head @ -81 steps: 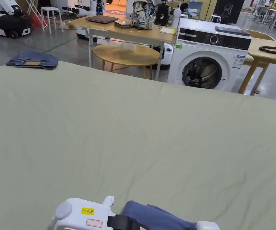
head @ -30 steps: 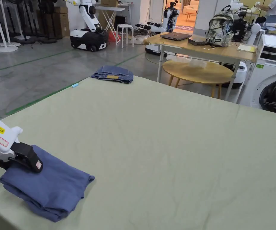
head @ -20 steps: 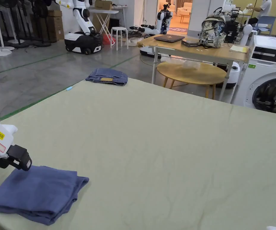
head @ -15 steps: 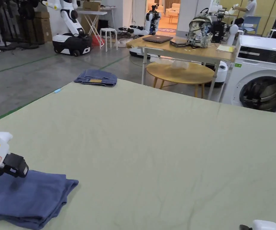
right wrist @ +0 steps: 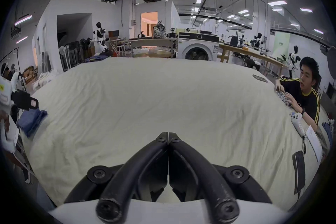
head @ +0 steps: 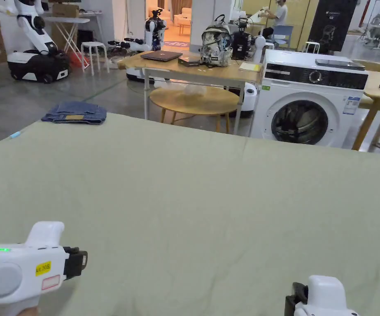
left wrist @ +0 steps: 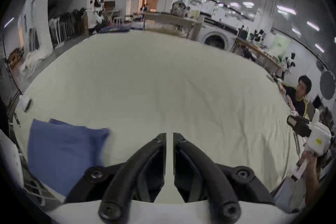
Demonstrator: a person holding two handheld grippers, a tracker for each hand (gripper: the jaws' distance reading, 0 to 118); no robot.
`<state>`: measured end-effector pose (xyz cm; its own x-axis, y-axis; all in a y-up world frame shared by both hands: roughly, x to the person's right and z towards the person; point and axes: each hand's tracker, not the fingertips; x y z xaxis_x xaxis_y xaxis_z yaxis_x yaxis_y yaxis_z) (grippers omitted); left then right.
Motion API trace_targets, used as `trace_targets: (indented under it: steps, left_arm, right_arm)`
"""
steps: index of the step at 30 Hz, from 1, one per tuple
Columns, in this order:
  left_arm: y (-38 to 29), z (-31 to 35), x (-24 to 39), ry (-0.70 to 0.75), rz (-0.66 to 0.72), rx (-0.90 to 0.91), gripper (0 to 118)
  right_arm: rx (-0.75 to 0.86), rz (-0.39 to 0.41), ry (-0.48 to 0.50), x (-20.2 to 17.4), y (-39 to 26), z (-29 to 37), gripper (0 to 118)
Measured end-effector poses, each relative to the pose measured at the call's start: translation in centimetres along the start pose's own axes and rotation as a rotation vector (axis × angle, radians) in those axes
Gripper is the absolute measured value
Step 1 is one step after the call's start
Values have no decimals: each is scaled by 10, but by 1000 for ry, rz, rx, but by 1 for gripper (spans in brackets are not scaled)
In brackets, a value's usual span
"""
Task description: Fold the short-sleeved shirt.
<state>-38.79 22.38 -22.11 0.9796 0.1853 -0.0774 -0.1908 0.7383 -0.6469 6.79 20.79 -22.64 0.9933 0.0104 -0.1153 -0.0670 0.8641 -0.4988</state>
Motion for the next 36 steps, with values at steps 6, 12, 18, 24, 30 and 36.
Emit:
trace_targets:
  steps: [6, 12, 18, 24, 30, 36]
  left_arm:
    - [-27, -16, 92, -130, -11, 179, 0]
    - [-30, -16, 158, -36, -148, 364, 0]
    - [-22, -9, 188, 5, -166, 487, 0]
    - [-12, 1, 198, 12, -207, 545, 0]
    - [-8, 7, 195, 11, -222, 555, 0]
    - [-7, 8, 187, 16, -214, 568, 0]
  right_arm:
    - [48, -39, -43, 27, 12, 5, 0]
    - [119, -77, -83, 51, 21, 12, 0]
    - [232, -82, -95, 53, 23, 19, 0]
    - [307, -52, -92, 42, 23, 20, 0]
    - [368, -18, -103, 36, 27, 28, 0]
    - [376, -53, -116, 40, 28, 29, 0]
